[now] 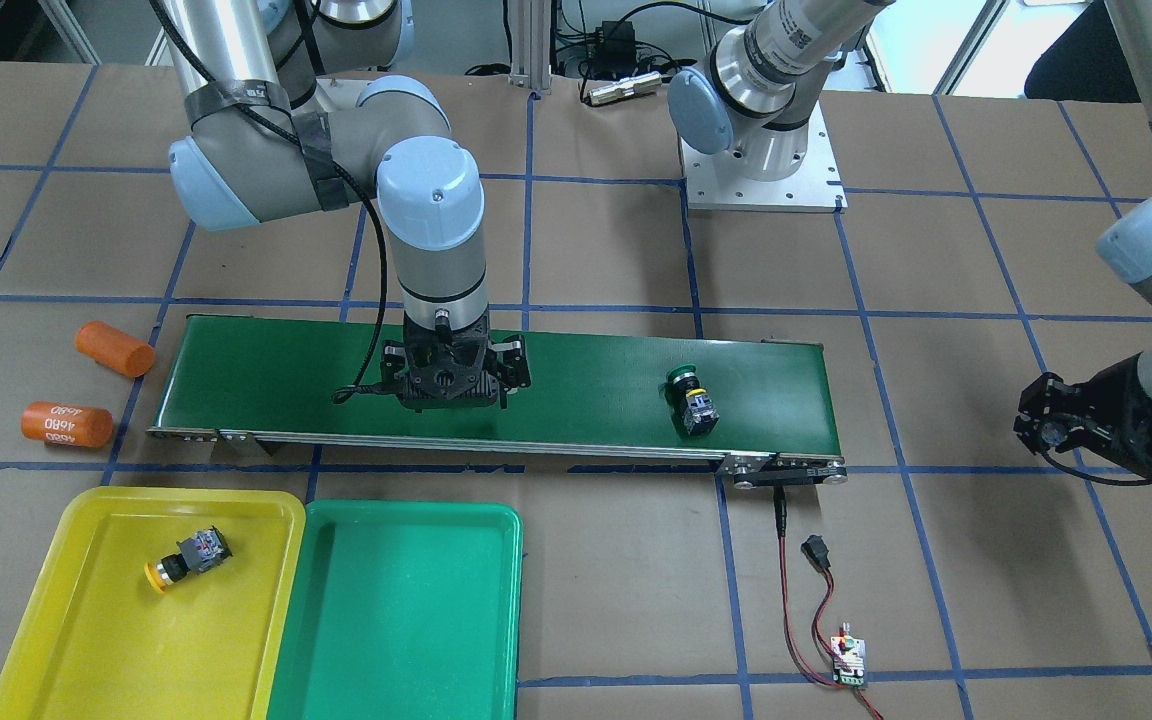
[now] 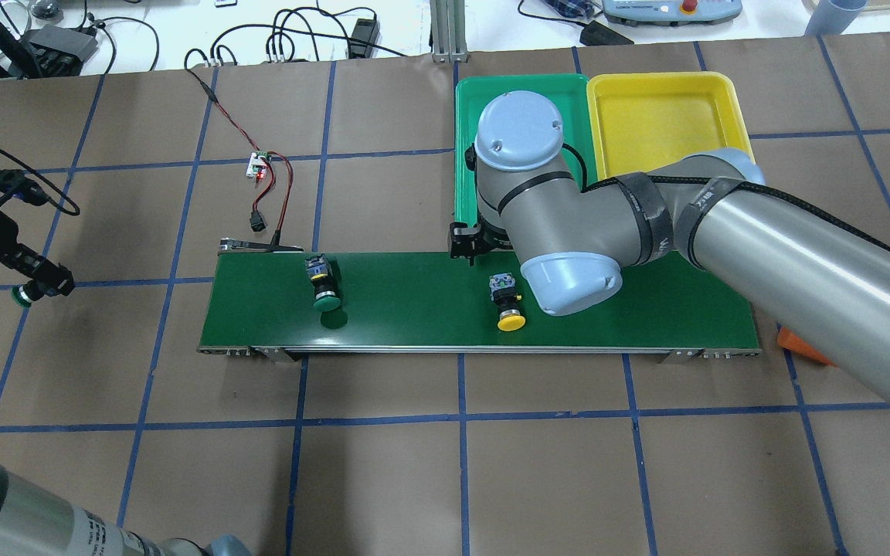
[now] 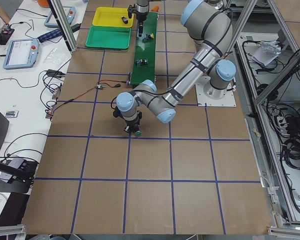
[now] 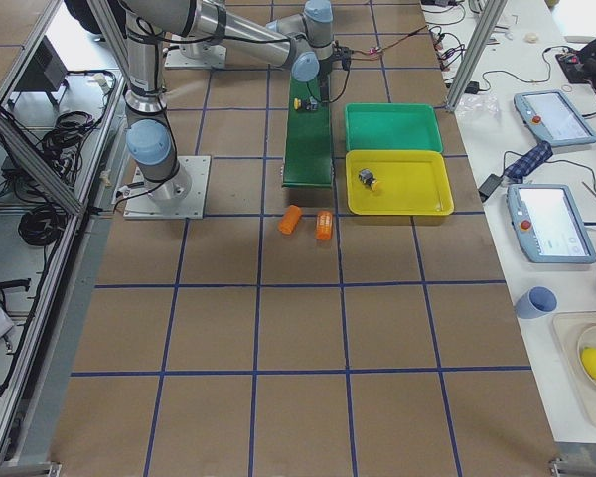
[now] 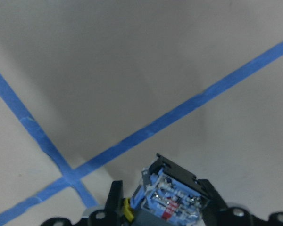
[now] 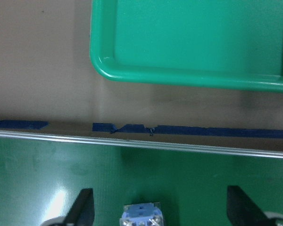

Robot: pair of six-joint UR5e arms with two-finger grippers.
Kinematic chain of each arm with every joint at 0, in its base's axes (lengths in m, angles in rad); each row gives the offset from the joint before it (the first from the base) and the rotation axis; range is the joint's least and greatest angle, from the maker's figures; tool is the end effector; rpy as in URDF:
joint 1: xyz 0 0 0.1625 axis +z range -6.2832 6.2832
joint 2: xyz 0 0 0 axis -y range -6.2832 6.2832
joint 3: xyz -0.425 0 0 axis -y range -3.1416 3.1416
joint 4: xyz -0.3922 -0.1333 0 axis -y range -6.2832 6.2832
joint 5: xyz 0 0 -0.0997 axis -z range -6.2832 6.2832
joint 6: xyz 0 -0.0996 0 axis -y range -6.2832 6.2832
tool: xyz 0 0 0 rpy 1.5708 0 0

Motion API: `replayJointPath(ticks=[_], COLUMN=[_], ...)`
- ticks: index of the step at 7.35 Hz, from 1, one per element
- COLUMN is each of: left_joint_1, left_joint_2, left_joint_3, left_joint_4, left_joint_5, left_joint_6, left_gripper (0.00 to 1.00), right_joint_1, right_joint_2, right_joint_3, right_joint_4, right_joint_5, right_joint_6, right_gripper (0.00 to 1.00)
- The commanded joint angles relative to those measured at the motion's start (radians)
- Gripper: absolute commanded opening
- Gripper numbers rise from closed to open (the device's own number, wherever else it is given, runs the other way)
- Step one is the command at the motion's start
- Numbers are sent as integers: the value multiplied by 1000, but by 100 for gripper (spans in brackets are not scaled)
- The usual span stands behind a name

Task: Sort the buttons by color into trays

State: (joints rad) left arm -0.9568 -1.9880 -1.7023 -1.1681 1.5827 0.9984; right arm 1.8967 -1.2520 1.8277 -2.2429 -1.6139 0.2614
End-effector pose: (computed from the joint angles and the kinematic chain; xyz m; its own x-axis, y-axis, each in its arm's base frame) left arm 0.2325 -0.5592 0.2334 -0.9224 0.3685 0.1159 0.3791 0.9211 0.0887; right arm 0.3050 -0.4996 0.2631 -0.9980 -0.0615 0.0166 -0.0629 0.9926 -0.1041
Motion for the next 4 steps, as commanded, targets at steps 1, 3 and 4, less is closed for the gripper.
replayJointPath(ticks=[1, 3, 4], left_joint_1=[-229, -425, -477], left_joint_2=[98, 138, 158], left_joint_3=[-19, -61, -95], left_joint_4=[-62, -53, -39], left_joint_5=[-30, -39, -43], left_joint_6=[-494, -955, -1063], left_gripper=[0, 0, 0], right_joint_1=[1, 1, -1], right_joint_2=[9, 2, 3], right_joint_3=[16, 54, 59], right_joint_4=[8, 26, 26], right_joint_5=[-33, -35, -35], right_joint_6=[-1, 7, 18], right_gripper=[100, 100, 100])
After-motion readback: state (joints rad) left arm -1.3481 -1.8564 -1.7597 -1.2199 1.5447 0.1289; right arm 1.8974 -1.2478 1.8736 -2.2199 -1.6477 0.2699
